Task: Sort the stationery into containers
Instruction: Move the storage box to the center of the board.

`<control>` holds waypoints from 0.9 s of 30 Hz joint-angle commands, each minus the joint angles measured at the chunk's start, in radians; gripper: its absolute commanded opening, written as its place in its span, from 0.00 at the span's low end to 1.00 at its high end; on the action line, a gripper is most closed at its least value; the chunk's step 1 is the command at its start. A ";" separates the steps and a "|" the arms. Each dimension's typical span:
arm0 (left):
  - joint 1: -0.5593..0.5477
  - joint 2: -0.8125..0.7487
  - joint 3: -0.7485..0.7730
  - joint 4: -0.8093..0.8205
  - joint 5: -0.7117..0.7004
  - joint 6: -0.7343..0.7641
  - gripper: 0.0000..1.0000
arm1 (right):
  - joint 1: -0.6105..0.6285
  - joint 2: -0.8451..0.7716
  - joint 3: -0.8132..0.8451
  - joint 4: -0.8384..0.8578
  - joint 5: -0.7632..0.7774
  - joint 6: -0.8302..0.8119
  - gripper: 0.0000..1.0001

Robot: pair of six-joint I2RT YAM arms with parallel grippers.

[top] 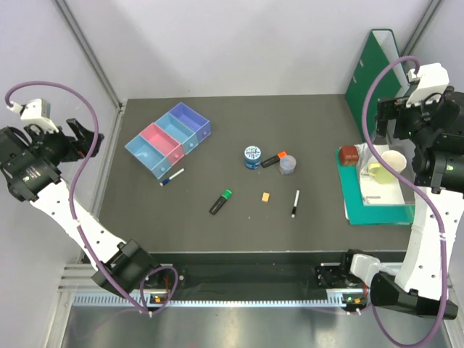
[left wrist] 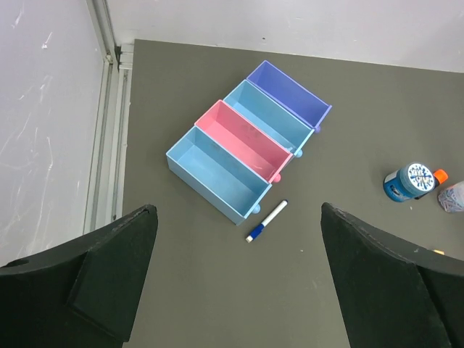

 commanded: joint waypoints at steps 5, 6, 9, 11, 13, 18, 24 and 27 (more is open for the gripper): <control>0.004 -0.010 0.026 -0.004 0.034 0.031 0.99 | -0.005 -0.039 0.019 0.027 -0.010 -0.008 1.00; 0.005 -0.010 0.026 -0.004 0.034 0.031 0.99 | -0.005 -0.039 0.018 0.030 -0.013 -0.016 1.00; 0.004 -0.010 0.026 -0.004 0.031 0.031 0.99 | -0.005 -0.049 -0.001 0.041 -0.025 -0.049 1.00; 0.005 -0.011 0.022 -0.004 0.029 0.031 0.99 | -0.005 -0.064 -0.034 0.072 -0.036 -0.085 1.00; 0.004 -0.014 0.013 0.000 0.023 0.028 0.99 | -0.005 -0.067 -0.048 0.087 -0.040 -0.085 1.00; -0.032 -0.057 -0.102 0.069 -0.033 0.006 0.97 | 0.027 -0.070 -0.099 0.079 -0.131 -0.025 1.00; -0.341 -0.128 -0.208 0.131 -0.366 0.019 0.98 | 0.231 -0.016 -0.122 0.053 -0.026 0.015 0.99; -0.443 -0.085 -0.219 0.161 -0.463 -0.045 0.97 | 0.266 0.013 -0.122 0.061 -0.034 0.048 1.00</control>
